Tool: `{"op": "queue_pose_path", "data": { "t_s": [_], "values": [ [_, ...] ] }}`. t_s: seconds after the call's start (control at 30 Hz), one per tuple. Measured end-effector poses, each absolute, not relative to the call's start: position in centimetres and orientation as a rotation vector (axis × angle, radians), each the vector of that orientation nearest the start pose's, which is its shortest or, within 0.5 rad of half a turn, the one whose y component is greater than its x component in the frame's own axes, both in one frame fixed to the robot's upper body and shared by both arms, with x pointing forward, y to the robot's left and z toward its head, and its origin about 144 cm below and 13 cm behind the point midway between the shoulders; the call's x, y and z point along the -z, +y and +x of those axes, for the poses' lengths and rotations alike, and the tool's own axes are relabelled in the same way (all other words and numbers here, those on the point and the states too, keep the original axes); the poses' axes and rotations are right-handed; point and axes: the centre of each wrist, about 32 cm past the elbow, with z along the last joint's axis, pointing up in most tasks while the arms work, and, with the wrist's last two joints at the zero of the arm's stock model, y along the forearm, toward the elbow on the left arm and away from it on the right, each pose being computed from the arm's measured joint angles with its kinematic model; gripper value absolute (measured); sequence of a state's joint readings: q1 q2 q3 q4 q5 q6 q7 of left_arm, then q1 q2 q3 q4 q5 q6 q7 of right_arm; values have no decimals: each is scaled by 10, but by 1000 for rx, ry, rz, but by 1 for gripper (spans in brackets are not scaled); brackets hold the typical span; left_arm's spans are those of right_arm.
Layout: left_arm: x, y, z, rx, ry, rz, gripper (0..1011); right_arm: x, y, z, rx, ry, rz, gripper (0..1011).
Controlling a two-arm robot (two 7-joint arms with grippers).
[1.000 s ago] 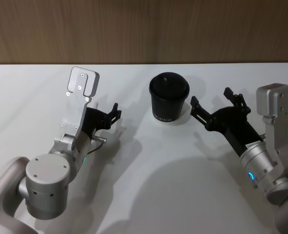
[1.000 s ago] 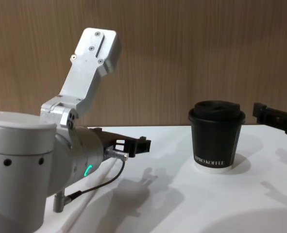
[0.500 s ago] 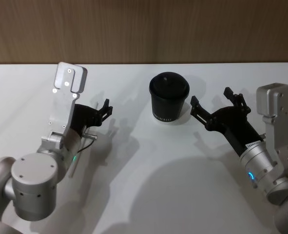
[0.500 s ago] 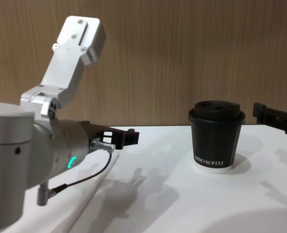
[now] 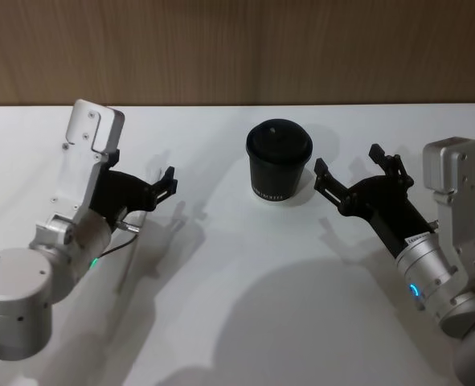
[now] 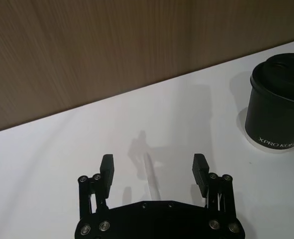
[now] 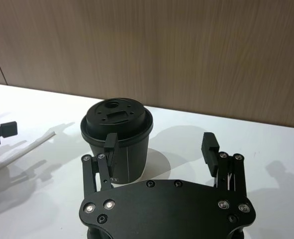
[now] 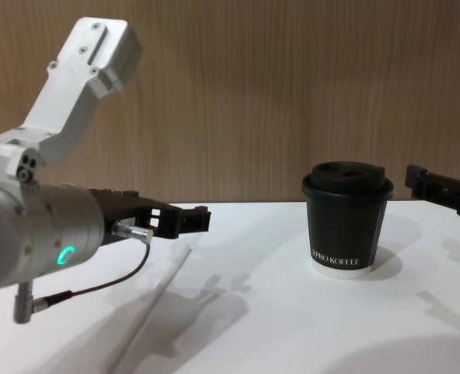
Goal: Pick up the straw with one hand, pass it to the other hand, and insert it into the cup.
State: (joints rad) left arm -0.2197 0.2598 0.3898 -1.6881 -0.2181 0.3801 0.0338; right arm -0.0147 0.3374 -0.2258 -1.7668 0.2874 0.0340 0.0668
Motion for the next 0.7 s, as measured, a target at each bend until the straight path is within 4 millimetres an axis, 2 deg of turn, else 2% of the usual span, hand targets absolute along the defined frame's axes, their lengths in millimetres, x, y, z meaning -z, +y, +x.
{"op": "queue_pose_path", "data": {
  "t_s": [0.33,0.7],
  "values": [
    [-1230,193,490,-1155,2,218,1003,-1189,-237,443,1229,-75,26,1001],
    [-1236,200,481,-1131,29,239,1003,-1189,-237,443,1230,-75,26,1001]
  ]
}}
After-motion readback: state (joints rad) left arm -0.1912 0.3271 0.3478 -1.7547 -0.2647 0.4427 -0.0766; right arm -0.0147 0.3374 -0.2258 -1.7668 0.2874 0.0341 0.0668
